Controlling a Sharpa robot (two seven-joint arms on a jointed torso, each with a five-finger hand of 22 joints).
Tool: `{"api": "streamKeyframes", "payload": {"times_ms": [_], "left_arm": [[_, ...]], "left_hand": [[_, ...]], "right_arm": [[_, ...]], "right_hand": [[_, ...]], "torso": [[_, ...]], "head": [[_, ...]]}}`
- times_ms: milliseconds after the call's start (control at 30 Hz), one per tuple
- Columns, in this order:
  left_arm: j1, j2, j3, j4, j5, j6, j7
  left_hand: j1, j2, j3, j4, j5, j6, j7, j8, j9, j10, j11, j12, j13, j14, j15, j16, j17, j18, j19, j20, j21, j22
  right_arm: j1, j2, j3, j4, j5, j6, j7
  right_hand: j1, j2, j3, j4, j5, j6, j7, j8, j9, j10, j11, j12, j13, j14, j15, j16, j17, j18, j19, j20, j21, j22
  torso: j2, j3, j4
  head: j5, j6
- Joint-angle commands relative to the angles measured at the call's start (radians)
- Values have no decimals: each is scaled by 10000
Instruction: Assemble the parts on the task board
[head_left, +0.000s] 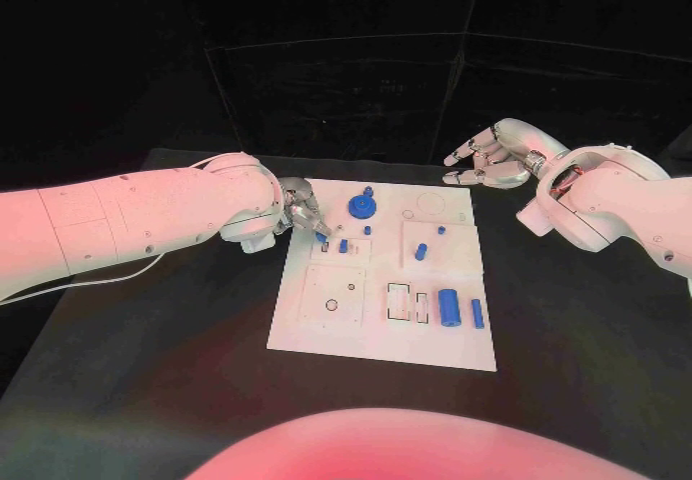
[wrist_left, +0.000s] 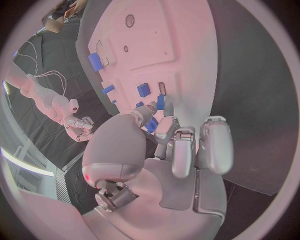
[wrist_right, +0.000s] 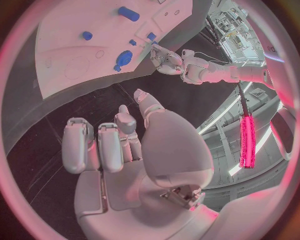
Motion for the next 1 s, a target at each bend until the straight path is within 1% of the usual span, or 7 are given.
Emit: {"api": "streamKeyframes", "payload": {"times_ms": [33, 333, 467, 667, 1000], "left_arm": [[-4, 9, -3, 19, -50, 309, -185], [-24, 19, -19, 29, -50, 451, -261], [-31, 38, -39, 17, -50, 451, -271], [-44, 70, -64, 19, -50, 297, -245], [-55, 100, -72, 60, -50, -1, -160]], "left_hand": [[-100, 3, 1053, -973, 30, 70, -17, 60, 24, 64, 13, 46, 16, 1037, -49, 31, 2635, 17, 25, -30, -4, 11], [-112, 0, 1048, -965, 30, 80, -24, 79, 35, 69, 7, 52, 23, 1037, -55, 31, 2635, 16, 27, -34, -2, 15], [-112, 0, 1048, -965, 30, 80, -24, 79, 35, 69, 7, 52, 23, 1037, -55, 31, 2635, 16, 27, -34, -2, 15], [-112, 0, 1048, -965, 30, 80, -24, 79, 35, 69, 7, 52, 23, 1037, -55, 31, 2635, 16, 27, -34, -2, 15], [-114, 16, 1057, -956, 29, 95, -41, 120, 59, 94, -10, 77, 58, 1037, -67, 31, 2635, 10, 40, -45, 16, 45]], "right_arm": [[18, -5, 7, 14, 27, 33, 67], [18, -9, 7, 17, 27, 42, 67], [18, -10, 7, 20, 27, 45, 67], [18, -9, 7, 21, 27, 44, 70], [18, -5, 7, 19, 27, 44, 74]], "right_hand": [[-88, 33, -20, 3, 28, 71, -24, 63, -15, -11, 0, -48, -10, 370, -65, -51, 15, 98, -70, -19, -34, -9], [-88, 33, -20, 3, 28, 71, -24, 63, -15, -11, 0, -48, -10, 370, -65, -51, 15, 98, -70, -19, -34, -9], [-88, 33, -20, 3, 28, 71, -24, 63, -15, -11, 0, -48, -10, 370, -65, -51, 15, 98, -70, -19, -34, -9], [-88, 33, -20, 3, 28, 71, -24, 63, -15, -11, 0, -48, -10, 370, -65, -51, 15, 98, -70, -19, -34, -9], [-88, 33, -20, 3, 28, 71, -24, 63, -15, -11, 0, -48, -10, 370, -65, -51, 15, 98, -70, -19, -34, -9]], "torso": [[-2, 3, 2], [0, 6, -5], [-1, 2, -2], [3, 0, -3], [1, 2, 0]], "head": [[-10, -10], [-10, -22], [-19, -26], [-32, -22], [-54, -33]]}}
